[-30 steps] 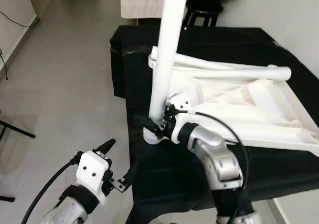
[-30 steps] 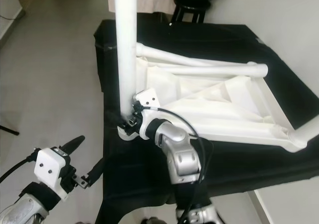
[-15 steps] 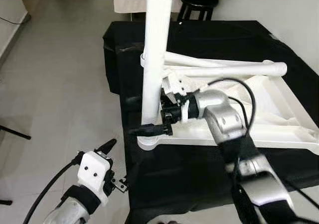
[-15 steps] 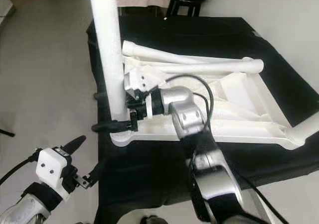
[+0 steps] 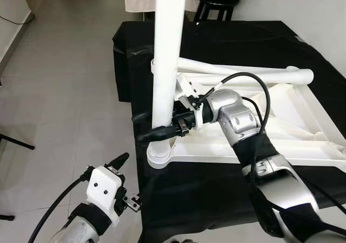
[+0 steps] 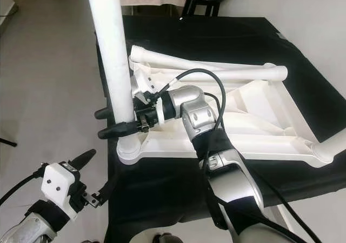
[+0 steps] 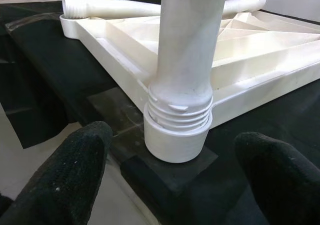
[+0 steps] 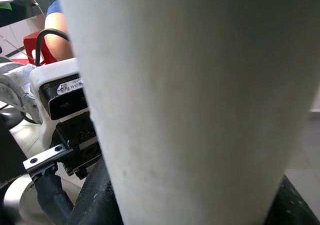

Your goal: Building children table

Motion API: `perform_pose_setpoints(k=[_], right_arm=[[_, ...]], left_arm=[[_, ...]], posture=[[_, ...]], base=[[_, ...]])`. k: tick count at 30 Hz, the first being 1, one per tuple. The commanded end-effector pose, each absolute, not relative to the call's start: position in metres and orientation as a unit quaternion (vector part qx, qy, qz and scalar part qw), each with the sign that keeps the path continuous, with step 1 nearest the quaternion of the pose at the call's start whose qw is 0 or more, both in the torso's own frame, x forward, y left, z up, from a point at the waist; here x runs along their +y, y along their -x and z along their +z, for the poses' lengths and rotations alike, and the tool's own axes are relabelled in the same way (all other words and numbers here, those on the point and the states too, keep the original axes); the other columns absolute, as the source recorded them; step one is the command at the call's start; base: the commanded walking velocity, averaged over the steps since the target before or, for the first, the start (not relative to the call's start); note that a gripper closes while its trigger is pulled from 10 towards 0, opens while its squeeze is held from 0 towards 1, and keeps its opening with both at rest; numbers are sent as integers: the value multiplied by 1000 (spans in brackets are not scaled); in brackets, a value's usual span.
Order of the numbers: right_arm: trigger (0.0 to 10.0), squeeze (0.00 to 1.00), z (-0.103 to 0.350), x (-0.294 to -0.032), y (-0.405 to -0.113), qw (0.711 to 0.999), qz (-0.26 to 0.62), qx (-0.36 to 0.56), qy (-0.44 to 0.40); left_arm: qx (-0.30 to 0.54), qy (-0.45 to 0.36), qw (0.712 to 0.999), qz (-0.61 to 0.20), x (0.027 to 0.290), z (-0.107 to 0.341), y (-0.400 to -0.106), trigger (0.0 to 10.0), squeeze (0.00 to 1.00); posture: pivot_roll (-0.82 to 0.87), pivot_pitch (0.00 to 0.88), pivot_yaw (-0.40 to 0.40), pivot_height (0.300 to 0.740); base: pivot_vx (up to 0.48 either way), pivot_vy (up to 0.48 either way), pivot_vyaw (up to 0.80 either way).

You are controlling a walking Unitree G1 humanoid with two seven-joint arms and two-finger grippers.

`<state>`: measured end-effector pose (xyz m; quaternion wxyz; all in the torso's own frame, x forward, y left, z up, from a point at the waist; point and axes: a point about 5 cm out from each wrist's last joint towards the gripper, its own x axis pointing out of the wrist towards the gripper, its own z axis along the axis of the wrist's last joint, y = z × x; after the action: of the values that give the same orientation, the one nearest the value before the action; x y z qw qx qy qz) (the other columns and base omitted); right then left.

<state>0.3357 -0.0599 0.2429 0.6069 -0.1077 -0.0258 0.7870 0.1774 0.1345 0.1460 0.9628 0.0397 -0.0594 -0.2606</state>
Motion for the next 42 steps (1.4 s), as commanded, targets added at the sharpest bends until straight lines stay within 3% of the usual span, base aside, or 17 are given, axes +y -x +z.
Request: perform_pose_setpoints(k=[1, 5, 8, 9, 10, 11, 16, 21, 23, 28, 29, 34, 37, 38, 39, 40, 42], right_arm=[[0, 0, 233, -66, -333, 607, 788, -18, 99], [0, 0, 229, -75, -332, 638, 763, -25, 96], [0, 0, 216, -79, -328, 716, 695, -16, 58], [0, 0, 194, -79, -325, 842, 537, 9, 51], [0, 0, 194, -79, -325, 842, 537, 9, 51], [0, 0, 170, -94, -310, 919, 386, 60, 54], [0, 0, 159, -118, -305, 972, 202, 92, 73], [0, 0, 165, -110, -314, 976, 195, 78, 58], [10000, 0, 171, -100, -322, 973, 217, 59, 56], [10000, 75, 179, -91, -326, 967, 249, 39, 46], [10000, 1000, 188, -81, -329, 953, 302, 14, 33], [10000, 1000, 202, -68, -329, 927, 373, -17, 24], [10000, 969, 219, -31, -323, 787, 607, -73, 84], [10000, 969, 219, -31, -323, 787, 607, -73, 84], [10000, 235, 216, -24, -322, 761, 638, -68, 96], [10000, 0, 214, -17, -321, 738, 665, -57, 98], [10000, 0, 212, -11, -320, 712, 695, -40, 95]], left_arm=[[-60, -32, 962, -264, 132, 147, -176, 10000, 0], [-60, -31, 962, -264, 131, 147, -176, 10000, 0], [-60, -31, 962, -264, 132, 146, -176, 10000, 0], [-60, -32, 962, -264, 133, 146, -177, 10000, 0], [-60, -32, 962, -264, 133, 146, -177, 10000, 0], [-60, -32, 962, -264, 135, 145, -178, 10000, 0], [-55, -36, 960, -272, 138, 143, -182, 10000, 0], [-55, -37, 961, -269, 139, 142, -181, 10000, 0], [-56, -36, 962, -265, 138, 142, -181, 10000, 0], [-56, -35, 962, -265, 138, 143, -180, 10000, 0], [-56, -35, 962, -266, 137, 143, -180, 10000, 0], [-56, -34, 961, -268, 136, 143, -180, 10000, 0], [-57, -27, 961, -271, 135, 145, -178, 10000, 0], [-57, -27, 961, -271, 135, 145, -178, 10000, 0], [-57, -26, 961, -270, 135, 145, -178, 10000, 0], [-57, -26, 961, -270, 135, 145, -177, 10000, 0], [-55, -24, 961, -270, 134, 145, -175, 10000, 0]], posture=[[-36, 161, -127, 740], [-46, 162, -138, 740], [-55, 155, -153, 740], [-58, 153, -150, 740], [-58, 153, -150, 740], [-86, 146, -121, 740], [-82, 121, -115, 740], [-72, 113, -114, 740], [-74, 117, -117, 740], [-76, 122, -117, 740], [-74, 124, -117, 740], [-75, 127, -116, 740], [-62, 144, -116, 740], [-62, 144, -116, 740], [-60, 145, -115, 740], [-50, 148, -116, 740], [-44, 157, -114, 740]], base=[[0, 0, 0], [0, 0, 0], [0, 0, 0], [0, 0, 0], [0, 0, 0], [0, 0, 0], [0, 0, 0], [0, 0, 0], [0, 0, 0], [0, 0, 0], [0, 0, 0], [0, 0, 0], [0, 0, 0], [0, 0, 0], [0, 0, 0], [0, 0, 0], [0, 0, 0]])
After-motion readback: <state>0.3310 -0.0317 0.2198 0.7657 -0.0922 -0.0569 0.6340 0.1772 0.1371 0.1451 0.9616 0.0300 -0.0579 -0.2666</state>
